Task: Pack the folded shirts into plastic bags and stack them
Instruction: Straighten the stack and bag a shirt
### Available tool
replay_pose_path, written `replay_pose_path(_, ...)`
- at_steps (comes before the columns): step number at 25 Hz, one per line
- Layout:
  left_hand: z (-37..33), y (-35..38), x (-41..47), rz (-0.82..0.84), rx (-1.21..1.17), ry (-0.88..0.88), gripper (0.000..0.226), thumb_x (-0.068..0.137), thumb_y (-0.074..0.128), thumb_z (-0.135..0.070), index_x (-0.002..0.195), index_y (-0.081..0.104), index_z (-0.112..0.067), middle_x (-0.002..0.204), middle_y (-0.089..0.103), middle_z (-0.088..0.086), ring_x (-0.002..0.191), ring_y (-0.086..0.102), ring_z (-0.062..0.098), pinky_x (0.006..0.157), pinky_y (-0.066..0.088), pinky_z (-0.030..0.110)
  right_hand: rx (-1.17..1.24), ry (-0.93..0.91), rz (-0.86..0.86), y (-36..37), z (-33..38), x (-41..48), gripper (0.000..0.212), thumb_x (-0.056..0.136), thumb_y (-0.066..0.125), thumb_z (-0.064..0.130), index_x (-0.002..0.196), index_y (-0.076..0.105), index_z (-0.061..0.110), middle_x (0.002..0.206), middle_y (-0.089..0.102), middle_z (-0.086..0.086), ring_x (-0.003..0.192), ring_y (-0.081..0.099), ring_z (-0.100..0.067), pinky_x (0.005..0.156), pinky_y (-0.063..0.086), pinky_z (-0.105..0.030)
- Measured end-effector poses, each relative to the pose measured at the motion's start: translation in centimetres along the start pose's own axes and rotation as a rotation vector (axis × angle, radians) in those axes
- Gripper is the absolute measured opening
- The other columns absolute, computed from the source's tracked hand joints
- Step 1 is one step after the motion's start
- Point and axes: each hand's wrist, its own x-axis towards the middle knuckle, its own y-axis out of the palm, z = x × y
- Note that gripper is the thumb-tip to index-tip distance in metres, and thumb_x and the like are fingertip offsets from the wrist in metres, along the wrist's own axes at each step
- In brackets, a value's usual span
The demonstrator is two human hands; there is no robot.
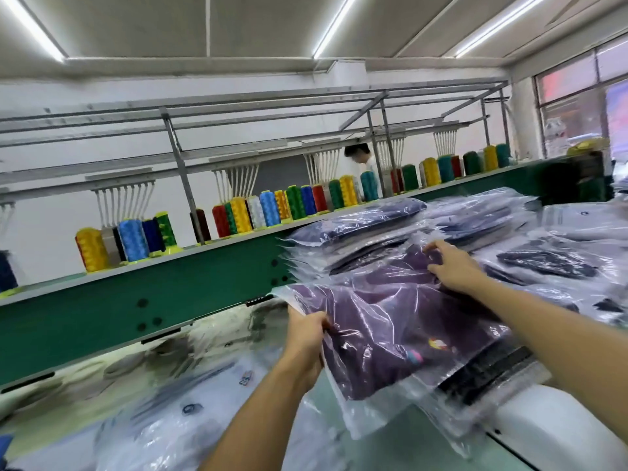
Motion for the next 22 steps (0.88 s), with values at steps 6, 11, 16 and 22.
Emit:
replay_pose_path(6,4.5,5.4,3.9,0.158,0.167,-0.079,0.083,0.094,0.04,0.008,0.158,0.0,-0.026,0.126,0.059,0.023,0.08,0.062,0.029,0.06,0.048,0.038,-0.382,0.089,0.054,-0.6,-6.3,3.5,0.035,0.096,0.054,0.019,0.126,0.05,0.035,0.128,0.065,-0.003,0.111,0.062,-0.028,0.095,0.049,-0.043)
replay_pose_path(11,6.9,7.4,6.2,0.153,0.692,0.095,0.062,0.097,0.046,-0.013,0.154,0.023,-0.022,0.113,0.064,0.006,0.098,0.063,0.024,0.089,0.054,0.04,-0.601,0.094,0.049,0.0,-9.9,5.9,0.036,0.096,0.053,0.022,0.13,0.049,0.035,0.125,0.066,-0.005,0.114,0.061,-0.029,0.095,0.045,-0.043)
replay_pose_path(16,8.0,9.7,7.8,-0.025,1.374,0.246,0.052,0.089,0.058,-0.03,0.138,0.042,-0.027,0.155,0.03,0.016,0.144,0.023,0.036,0.117,0.025,0.047,-0.752,0.106,0.024,1.1,-13.1,6.9,0.03,0.095,0.054,0.022,0.124,0.052,0.03,0.13,0.054,-0.008,0.124,0.047,-0.03,0.103,0.037,-0.046)
replay_pose_path(22,8.7,13.1,10.0,0.237,1.539,0.413,0.066,0.091,0.044,-0.015,0.154,0.033,-0.031,0.144,0.056,0.003,0.139,0.043,0.029,0.119,0.018,0.05,-0.786,0.152,0.086,1.2,-15.5,7.5,0.036,0.096,0.051,0.028,0.132,0.05,0.028,0.135,0.043,-0.014,0.128,0.039,-0.034,0.107,0.035,-0.047)
